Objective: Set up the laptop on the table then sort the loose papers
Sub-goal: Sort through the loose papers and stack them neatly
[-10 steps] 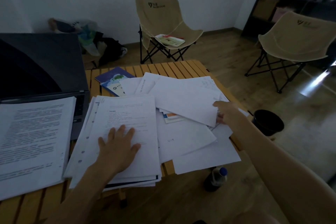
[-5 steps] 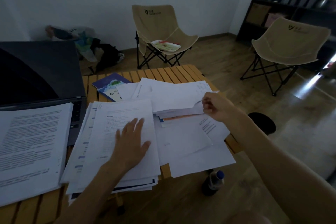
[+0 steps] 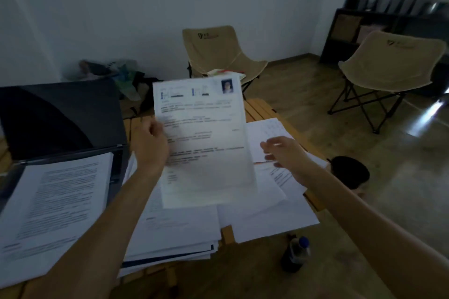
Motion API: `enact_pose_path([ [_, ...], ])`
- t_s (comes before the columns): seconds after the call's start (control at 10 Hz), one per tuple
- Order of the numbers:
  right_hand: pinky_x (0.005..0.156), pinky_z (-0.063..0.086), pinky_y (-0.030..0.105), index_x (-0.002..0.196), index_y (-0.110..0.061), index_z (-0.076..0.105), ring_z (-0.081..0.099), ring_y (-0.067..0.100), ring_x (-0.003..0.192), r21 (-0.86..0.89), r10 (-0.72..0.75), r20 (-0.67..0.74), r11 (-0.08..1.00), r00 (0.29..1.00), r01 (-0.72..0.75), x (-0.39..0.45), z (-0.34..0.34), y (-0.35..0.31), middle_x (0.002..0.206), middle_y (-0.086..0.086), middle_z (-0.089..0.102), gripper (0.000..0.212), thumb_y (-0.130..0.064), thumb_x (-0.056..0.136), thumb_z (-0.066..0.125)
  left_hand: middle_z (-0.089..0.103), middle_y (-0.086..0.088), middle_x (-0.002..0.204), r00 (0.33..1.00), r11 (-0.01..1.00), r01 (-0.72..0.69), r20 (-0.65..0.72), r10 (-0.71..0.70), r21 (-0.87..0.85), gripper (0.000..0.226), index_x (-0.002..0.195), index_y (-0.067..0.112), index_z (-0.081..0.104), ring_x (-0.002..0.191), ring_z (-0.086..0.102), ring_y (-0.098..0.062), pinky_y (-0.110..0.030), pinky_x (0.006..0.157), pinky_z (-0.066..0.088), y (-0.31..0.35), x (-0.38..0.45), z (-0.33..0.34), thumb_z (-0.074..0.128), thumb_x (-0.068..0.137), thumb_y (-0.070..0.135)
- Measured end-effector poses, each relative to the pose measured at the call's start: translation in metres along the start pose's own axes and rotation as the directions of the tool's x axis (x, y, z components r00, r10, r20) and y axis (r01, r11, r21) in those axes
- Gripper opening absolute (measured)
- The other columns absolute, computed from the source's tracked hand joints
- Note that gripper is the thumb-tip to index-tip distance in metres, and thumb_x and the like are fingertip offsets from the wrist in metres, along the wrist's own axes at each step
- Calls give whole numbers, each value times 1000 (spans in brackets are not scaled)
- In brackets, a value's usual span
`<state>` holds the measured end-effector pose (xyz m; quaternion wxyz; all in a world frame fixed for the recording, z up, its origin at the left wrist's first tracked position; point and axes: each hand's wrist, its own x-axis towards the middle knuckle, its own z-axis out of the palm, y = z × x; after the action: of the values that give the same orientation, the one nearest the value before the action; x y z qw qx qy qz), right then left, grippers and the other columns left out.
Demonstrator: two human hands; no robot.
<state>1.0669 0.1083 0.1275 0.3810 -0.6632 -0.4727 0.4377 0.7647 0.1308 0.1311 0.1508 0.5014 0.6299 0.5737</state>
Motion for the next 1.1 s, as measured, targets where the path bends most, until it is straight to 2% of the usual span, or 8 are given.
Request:
enact_pose_path([
  [0.2, 58, 57, 27, 99, -3, 65, 68, 19, 66, -183, 200, 233, 970, 952, -160, -7, 92, 46, 86, 13, 71, 13, -6, 96, 53, 60, -23, 107, 953, 835, 194, 103, -284, 514, 19, 107, -7, 55, 95, 58, -38, -38, 72, 44, -95, -11, -39, 45, 94, 1],
  [0.4, 59, 54, 28, 86, -8, 56, 63, 24, 72, -76, 313, 144, 949, 939, -305, -1, 145, 47, 86, 13, 64, 6, -3, 89, 54, 46, -24, 133, 925, 665, 100, 178, -337, 740, 38, 129, 0, 47, 118, 45, -37, -42, 97, 42, -132, -9, -44, 45, 93, 11],
  [0.5, 59, 45, 21, 84, -9, 48, 54, 18, 70, -77, 349, 143, 937, 926, -341, -5, 163, 35, 82, 8, 56, 11, -4, 93, 51, 56, -21, 123, 867, 755, 165, 272, -418, 634, 33, 123, 2, 52, 106, 57, -35, -35, 80, 49, -118, 2, -33, 47, 90, 8],
  [0.7, 85, 58, 45, 116, -2, 60, 61, 26, 86, -32, 284, 182, 959, 941, -283, -5, 158, 43, 103, 15, 60, 27, -6, 91, 54, 52, -22, 134, 775, 745, 315, 293, -560, 589, 47, 138, -2, 44, 116, 55, -37, -32, 80, 45, -110, 27, -25, 51, 95, 14],
  [0.8, 72, 59, 31, 105, 4, 61, 57, 15, 64, -76, 224, 152, 974, 963, -214, -3, 164, 50, 87, 10, 58, 20, -7, 89, 57, 55, -21, 131, 749, 770, 413, 300, -591, 486, 42, 134, -2, 49, 110, 57, -35, -31, 81, 44, -117, 49, -14, 51, 96, 15],
  [0.9, 59, 34, 16, 81, -5, 54, 39, 11, 57, -452, 167, 146, 888, 975, -85, -6, 170, 44, 66, 0, 35, 16, 0, 96, 52, 59, -22, 124, 702, 767, 506, 329, -632, 394, 44, 132, -3, 50, 102, 61, -35, -36, 83, 51, -112, 63, -16, 56, 93, 17],
  [1.0, 73, 37, 23, 107, -6, 64, 53, 17, 74, -630, 75, 195, 774, 978, 66, -7, 159, 43, 66, 0, 31, 18, 0, 99, 50, 61, -18, 123, 635, 728, 577, 356, -685, 372, 41, 123, -5, 57, 106, 62, -35, -38, 87, 52, -117, 72, -20, 69, 89, 14],
  [1.1, 69, 48, 22, 105, -8, 64, 59, 16, 75, -180, 241, 152, 960, 959, -213, -5, 158, 46, 76, 4, 49, 14, -4, 94, 56, 56, -14, 128, 646, 758, 537, 398, -651, 370, 59, 131, -4, 53, 120, 55, -32, -32, 87, 46, -120, 64, -24, 78, 82, 17],
])
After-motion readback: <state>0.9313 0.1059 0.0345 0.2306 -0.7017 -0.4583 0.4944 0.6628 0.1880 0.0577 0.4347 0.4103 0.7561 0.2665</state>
